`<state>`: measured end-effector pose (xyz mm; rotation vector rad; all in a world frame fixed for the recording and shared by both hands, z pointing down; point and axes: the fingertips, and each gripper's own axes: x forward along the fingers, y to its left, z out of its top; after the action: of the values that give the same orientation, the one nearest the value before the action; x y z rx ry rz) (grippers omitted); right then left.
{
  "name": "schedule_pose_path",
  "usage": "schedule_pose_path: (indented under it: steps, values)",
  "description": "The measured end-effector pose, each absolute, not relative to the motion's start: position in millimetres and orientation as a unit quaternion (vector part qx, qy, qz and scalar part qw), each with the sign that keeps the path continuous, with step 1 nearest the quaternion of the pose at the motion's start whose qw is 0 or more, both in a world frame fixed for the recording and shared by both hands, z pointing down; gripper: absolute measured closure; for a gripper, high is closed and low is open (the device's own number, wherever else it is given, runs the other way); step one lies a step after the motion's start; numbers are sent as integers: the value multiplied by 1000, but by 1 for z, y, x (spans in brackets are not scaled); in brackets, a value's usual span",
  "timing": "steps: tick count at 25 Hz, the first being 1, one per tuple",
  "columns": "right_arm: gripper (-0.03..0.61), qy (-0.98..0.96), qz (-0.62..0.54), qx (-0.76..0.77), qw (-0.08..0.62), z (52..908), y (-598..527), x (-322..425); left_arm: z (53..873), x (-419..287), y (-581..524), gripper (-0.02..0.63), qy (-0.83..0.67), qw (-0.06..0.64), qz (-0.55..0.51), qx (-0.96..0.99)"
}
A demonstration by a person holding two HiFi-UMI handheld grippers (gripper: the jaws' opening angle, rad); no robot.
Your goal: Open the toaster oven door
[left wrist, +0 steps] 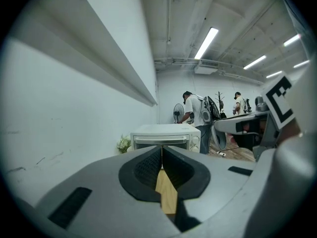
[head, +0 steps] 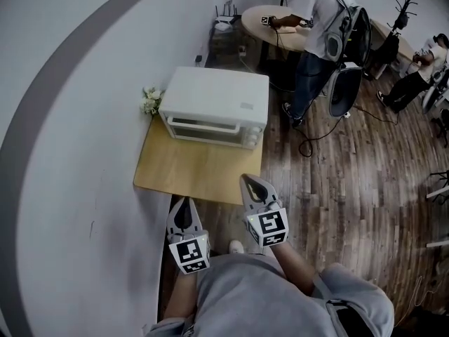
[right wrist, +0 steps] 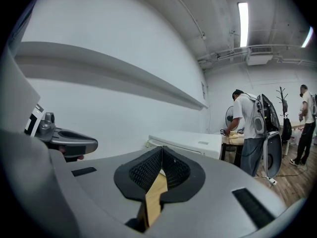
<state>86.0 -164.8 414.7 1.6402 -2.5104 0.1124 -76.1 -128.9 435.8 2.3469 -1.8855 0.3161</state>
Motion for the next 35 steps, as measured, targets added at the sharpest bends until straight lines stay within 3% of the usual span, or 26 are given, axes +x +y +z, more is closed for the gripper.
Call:
schedule_pose_path:
  steps: [14,18,21,35]
  values:
    - [574,-848,5,502,172,430,-244,53,439,-68,-236,607,-540,2,191,820]
    - [520,-848,6,481,221,446,-269,42,448,-67,-271,603,-502,-16,233,833]
    - [511,-844,-2,471,256,456,-290,39,455,-62,-297,488,-471,-26,258,843]
    - [476,-824,8,415,387,499,-354,36,498,-33,-374,486,-321,-82,377,865]
